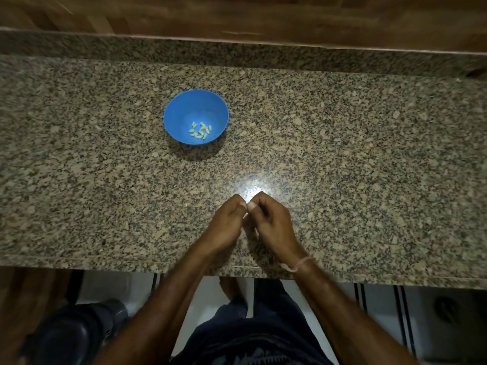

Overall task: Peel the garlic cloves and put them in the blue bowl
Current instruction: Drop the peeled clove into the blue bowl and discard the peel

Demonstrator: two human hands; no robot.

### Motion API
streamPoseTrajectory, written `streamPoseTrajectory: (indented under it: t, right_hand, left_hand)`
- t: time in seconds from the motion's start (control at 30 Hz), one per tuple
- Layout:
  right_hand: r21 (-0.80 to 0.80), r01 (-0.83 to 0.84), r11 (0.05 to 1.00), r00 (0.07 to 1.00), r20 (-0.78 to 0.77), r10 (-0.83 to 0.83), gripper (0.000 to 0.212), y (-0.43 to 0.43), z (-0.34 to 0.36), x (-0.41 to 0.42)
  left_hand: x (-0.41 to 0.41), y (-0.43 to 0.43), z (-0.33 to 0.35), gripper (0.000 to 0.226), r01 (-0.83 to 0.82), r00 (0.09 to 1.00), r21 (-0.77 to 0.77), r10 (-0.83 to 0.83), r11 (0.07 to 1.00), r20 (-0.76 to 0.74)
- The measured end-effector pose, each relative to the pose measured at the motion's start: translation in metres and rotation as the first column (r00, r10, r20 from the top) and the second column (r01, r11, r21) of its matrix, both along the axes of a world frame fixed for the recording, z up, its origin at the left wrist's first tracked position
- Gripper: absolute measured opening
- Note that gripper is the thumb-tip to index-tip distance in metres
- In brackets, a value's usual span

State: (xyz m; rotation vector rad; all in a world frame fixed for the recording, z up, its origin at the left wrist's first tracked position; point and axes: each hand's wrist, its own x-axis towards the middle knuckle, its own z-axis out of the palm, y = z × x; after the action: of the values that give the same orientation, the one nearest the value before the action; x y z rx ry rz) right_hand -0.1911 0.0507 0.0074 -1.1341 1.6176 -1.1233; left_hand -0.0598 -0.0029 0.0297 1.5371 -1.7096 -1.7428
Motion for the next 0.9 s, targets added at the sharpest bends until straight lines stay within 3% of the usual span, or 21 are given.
streamPoseTrajectory:
  t: [0.07,0.1,0.13,0.2,0.23,0.27,0.3,0.37,0.4,0.43,0.47,0.5,0.53,0.57,0.63,0.67,0.7,0.73,0.8,0.87,0.9]
  right_hand:
    - [-0.108,-0.023,0.994,0.983,-0.186,0.002,0.02,0.0,-0.005,-0.003]
    - [-0.123,-0.038,0.992,0.973,-0.229,0.009,0.02,-0.001,-0.005,-0.004]
    - [-0.097,-0.051,0.994,0.973,-0.227,0.028,0.02,-0.002,-0.005,-0.005]
    - [0.101,-0.039,0.994,0.999,0.02,0.038,0.023,-0.008,-0.003,-0.007]
    - [0.239,-0.03,0.971,0.968,0.251,-0.032,0.027,-0.01,-0.001,-0.006]
    - [0.354,-0.044,0.934,0.903,0.415,-0.114,0.03,-0.012,0.003,-0.005]
    - [0.407,-0.047,0.912,0.865,0.474,-0.167,0.033,-0.012,0.005,-0.004]
    - [0.286,0.008,0.958,0.951,0.295,-0.096,0.03,-0.008,0.003,0.0]
    - [0.138,0.02,0.99,0.996,0.085,-0.032,0.026,-0.004,0.001,0.001]
    - [0.007,0.003,1.0,0.995,-0.103,-0.002,0.023,0.0,-0.001,0.0]
    - [-0.075,-0.023,0.997,0.975,-0.221,0.006,0.021,0.001,-0.002,-0.001]
    - [-0.096,-0.033,0.995,0.964,-0.266,0.007,0.021,0.0,-0.002,-0.001]
    - [-0.062,-0.036,0.997,0.972,-0.233,0.02,0.022,-0.001,-0.002,-0.001]
    - [0.033,-0.025,0.999,0.996,-0.087,0.028,0.025,-0.005,0.0,-0.003]
    - [0.294,-0.016,0.956,0.929,0.357,-0.095,0.031,-0.011,0.007,-0.003]
    - [0.401,-0.058,0.914,0.844,0.509,-0.17,0.032,-0.012,0.01,-0.004]
    - [0.446,-0.092,0.89,0.806,0.558,-0.197,0.032,-0.013,0.012,-0.004]
    - [0.443,-0.097,0.891,0.8,0.568,-0.195,0.031,-0.012,0.014,-0.003]
    - [0.266,-0.034,0.963,0.921,0.384,-0.073,0.026,-0.006,0.01,-0.001]
    - [0.037,-0.039,0.999,0.998,0.047,0.037,0.022,0.0,0.008,-0.002]
    - [-0.003,-0.055,0.998,0.997,-0.052,0.055,0.022,0.0,0.005,-0.003]
  left_hand:
    - [0.001,-0.007,0.002,0.026,-0.078,0.986,0.329,0.122,0.941,-0.116]
    - [0.002,-0.008,0.003,0.026,-0.087,0.982,0.357,0.14,0.93,-0.126]
    - [0.003,-0.007,0.002,0.025,-0.067,0.99,0.272,0.098,0.96,-0.105]
    - [0.006,0.0,-0.004,0.021,0.066,0.995,-0.197,-0.051,0.978,0.083]
    - [0.008,0.004,-0.009,0.019,0.155,0.98,-0.434,-0.083,0.887,0.182]
    - [0.008,0.008,-0.011,0.018,0.198,0.971,-0.556,-0.085,0.807,0.223]
    - [0.007,0.011,-0.013,0.018,0.202,0.971,-0.591,-0.081,0.781,0.224]
    - [0.002,0.01,-0.017,0.021,0.079,0.991,-0.41,-0.026,0.909,0.135]
    - [0.0,0.007,-0.016,0.024,-0.05,0.998,-0.152,0.053,0.987,0.016]
    - [-0.001,0.003,-0.013,0.027,-0.153,0.981,0.144,0.168,0.978,-0.096]
    - [-0.002,-0.001,-0.01,0.028,-0.196,0.96,0.334,0.249,0.922,-0.125]
    - [-0.001,-0.003,-0.007,0.028,-0.185,0.963,0.343,0.24,0.921,-0.122]
    - [-0.001,-0.002,-0.005,0.027,-0.129,0.987,0.187,0.145,0.974,-0.074]
    - [0.001,0.0,-0.007,0.025,-0.035,0.999,-0.064,0.035,0.997,0.0]
    - [0.008,0.002,-0.013,0.023,0.153,0.982,-0.482,-0.08,0.863,0.169]
    - [0.01,0.003,-0.014,0.022,0.187,0.978,-0.546,-0.101,0.817,0.183]
    - [0.011,0.003,-0.016,0.024,0.173,0.982,-0.533,-0.101,0.828,0.162]
    - [0.01,0.002,-0.016,0.025,0.121,0.991,-0.434,-0.084,0.893,0.104]
    - [0.005,-0.002,-0.009,0.027,-0.066,0.993,-0.005,0.065,0.998,-0.094]
    - [0.002,-0.007,-0.001,0.028,-0.171,0.936,0.476,0.293,0.863,-0.195]
    - [0.002,-0.009,0.003,0.028,-0.164,0.934,0.522,0.302,0.837,-0.19]
